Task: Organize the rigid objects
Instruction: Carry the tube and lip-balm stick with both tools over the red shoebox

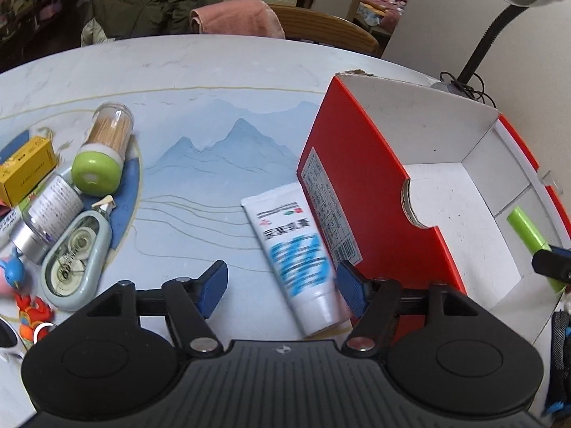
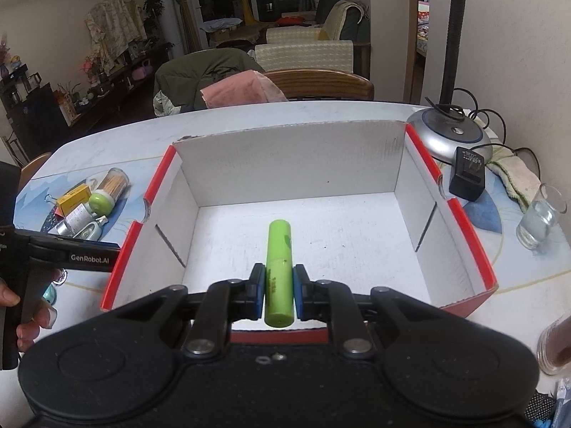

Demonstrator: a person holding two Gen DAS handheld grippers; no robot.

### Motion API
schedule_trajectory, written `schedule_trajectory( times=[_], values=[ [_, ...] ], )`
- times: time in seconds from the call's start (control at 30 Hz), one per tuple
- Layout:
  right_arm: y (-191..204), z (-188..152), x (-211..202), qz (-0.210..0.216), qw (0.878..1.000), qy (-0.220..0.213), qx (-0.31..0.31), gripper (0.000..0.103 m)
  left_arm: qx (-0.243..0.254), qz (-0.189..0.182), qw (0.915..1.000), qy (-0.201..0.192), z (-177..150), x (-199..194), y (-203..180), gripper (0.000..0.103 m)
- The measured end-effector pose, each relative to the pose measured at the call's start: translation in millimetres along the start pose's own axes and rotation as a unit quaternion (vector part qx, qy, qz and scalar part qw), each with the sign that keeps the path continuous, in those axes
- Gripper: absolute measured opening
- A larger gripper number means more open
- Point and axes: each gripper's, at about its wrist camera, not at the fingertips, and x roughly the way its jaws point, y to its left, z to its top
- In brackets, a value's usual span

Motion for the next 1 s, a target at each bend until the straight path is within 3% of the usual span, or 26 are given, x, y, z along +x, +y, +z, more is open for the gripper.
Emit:
schedule_trajectory(
  times=[0.13, 0.57, 0.73, 0.87, 0.97, 1.0],
  values=[
    [-5, 0, 3, -0.001, 1.0, 0.003, 0.001, 0.015, 0.001, -0.004, 1.0, 0.002, -1, 3, -8, 0.067],
    [-21, -6, 4, -0.007, 1.0, 0.011, 0.006, 0.015, 0.012, 0.065, 0.9977, 0.013, -8, 27, -25, 0.067],
    [-21, -5, 5, -0.008, 1.0, 0.011, 0.006, 0.015, 0.039, 0.091, 0.995, 0.011, -10, 30, -32, 0.067],
    [-21, -5, 5, -0.007, 1.0, 0.011, 0.005, 0.015, 0.045, 0.097, 0.9942, 0.007, -12, 31, -32, 0.066],
    [-22, -4, 6, -0.006, 1.0, 0.012, 0.005, 0.015, 0.053, 0.093, 0.9943, 0.003, -13, 29, -34, 0.056],
    [-22, -4, 6, -0.006, 1.0, 0.012, 0.005, 0.015, 0.054, 0.091, 0.9944, 0.002, -13, 29, -35, 0.046]
  ],
)
